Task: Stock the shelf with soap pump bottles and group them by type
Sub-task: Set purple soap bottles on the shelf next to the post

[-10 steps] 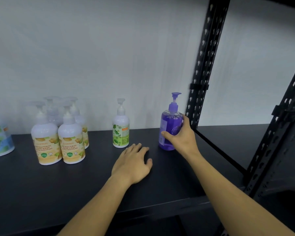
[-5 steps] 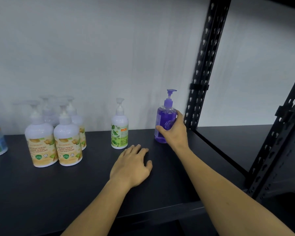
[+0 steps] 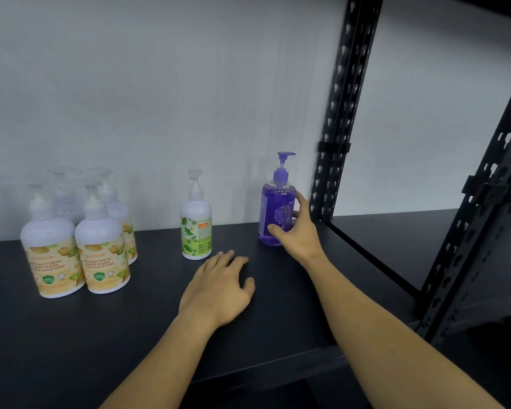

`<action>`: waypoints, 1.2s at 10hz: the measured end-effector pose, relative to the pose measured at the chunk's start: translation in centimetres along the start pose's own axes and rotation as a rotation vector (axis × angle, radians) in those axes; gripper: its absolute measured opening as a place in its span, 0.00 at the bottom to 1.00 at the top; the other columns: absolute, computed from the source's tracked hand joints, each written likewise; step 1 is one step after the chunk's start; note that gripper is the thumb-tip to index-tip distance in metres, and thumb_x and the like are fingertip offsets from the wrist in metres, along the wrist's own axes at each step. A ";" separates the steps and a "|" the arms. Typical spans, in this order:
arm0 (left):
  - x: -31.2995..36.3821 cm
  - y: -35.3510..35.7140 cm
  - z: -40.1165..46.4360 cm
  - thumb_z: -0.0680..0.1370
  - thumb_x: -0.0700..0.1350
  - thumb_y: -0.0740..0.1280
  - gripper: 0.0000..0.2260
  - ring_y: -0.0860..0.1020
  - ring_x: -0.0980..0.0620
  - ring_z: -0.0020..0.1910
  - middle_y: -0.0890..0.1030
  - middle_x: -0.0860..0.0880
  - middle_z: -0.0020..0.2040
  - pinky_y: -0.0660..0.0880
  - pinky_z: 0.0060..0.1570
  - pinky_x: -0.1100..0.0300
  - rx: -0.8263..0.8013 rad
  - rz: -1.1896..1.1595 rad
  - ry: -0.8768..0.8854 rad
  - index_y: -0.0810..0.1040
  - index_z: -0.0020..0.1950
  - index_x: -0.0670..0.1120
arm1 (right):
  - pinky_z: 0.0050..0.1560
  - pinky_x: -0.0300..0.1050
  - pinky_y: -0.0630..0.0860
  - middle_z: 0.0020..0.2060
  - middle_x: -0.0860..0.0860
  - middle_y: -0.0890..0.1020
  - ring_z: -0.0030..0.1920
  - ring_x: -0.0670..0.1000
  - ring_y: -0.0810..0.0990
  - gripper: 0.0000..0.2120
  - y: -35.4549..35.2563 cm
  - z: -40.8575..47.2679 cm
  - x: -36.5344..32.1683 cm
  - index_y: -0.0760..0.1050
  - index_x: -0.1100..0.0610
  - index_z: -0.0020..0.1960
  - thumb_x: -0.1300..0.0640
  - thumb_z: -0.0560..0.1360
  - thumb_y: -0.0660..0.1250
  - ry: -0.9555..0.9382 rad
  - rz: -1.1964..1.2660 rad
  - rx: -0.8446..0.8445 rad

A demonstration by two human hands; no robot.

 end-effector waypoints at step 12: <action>0.1 -0.2 -0.1 0.82 0.57 0.56 0.24 0.52 0.51 0.79 0.57 0.51 0.80 0.52 0.76 0.54 0.003 -0.018 -0.002 0.60 0.78 0.55 | 0.58 0.45 0.80 0.54 0.43 0.77 0.54 0.43 0.79 0.50 0.4 -0.3 -0.3 0.51 0.44 0.76 0.60 0.66 0.81 -0.051 -0.023 0.011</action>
Point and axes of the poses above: each hand's wrist, its own z-axis towards the middle knuckle, its own y-axis out of the palm, x = y × z, the point moved 9 cm from there along z, towards the middle knuckle
